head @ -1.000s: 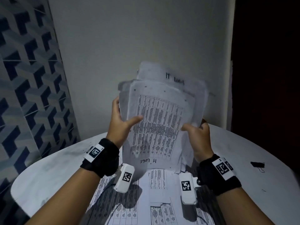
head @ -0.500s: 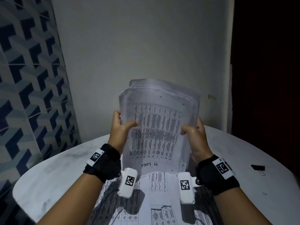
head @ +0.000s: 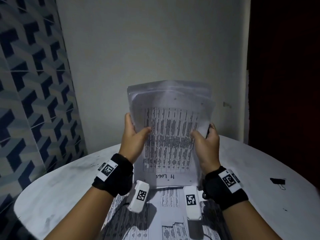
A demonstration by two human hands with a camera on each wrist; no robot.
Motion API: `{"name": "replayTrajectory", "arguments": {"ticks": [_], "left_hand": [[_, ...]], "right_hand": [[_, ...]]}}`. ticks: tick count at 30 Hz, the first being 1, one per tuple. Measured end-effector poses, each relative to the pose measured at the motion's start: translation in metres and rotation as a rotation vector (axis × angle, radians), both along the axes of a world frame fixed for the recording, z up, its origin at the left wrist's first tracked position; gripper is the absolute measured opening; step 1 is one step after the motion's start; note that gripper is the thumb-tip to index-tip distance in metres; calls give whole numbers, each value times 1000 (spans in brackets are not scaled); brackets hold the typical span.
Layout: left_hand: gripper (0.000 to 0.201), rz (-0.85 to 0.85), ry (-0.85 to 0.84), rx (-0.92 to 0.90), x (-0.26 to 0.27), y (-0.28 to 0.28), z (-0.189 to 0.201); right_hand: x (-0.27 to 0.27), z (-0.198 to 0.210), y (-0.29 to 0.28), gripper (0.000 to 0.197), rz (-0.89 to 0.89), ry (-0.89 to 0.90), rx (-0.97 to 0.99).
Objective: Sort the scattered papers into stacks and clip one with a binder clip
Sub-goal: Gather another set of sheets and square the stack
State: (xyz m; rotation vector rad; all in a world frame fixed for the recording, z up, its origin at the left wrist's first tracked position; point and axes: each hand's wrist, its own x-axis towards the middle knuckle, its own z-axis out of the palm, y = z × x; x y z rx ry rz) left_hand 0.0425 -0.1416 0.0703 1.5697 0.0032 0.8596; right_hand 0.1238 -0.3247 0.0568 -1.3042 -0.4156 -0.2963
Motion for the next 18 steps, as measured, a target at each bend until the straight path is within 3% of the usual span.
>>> {"name": "replayTrajectory", "arguments": {"ticks": [4, 7, 13, 15, 18], "left_hand": [[38, 139, -60, 119, 2, -6, 6], [37, 213, -97, 154, 1, -9, 3], [93, 165, -104, 115, -7, -4, 1], [109, 244, -173, 213, -9, -4, 11], [113, 364, -258, 411, -8, 0, 25]], "right_hand": [[-5, 5, 6, 16, -97, -122, -69], [-9, 3, 4, 18, -135, -142, -101], [-7, -6, 0, 26, -64, -7, -144], [-8, -5, 1, 27, -49, -12, -141], [-7, -6, 4, 28, -56, -26, -155]]}}
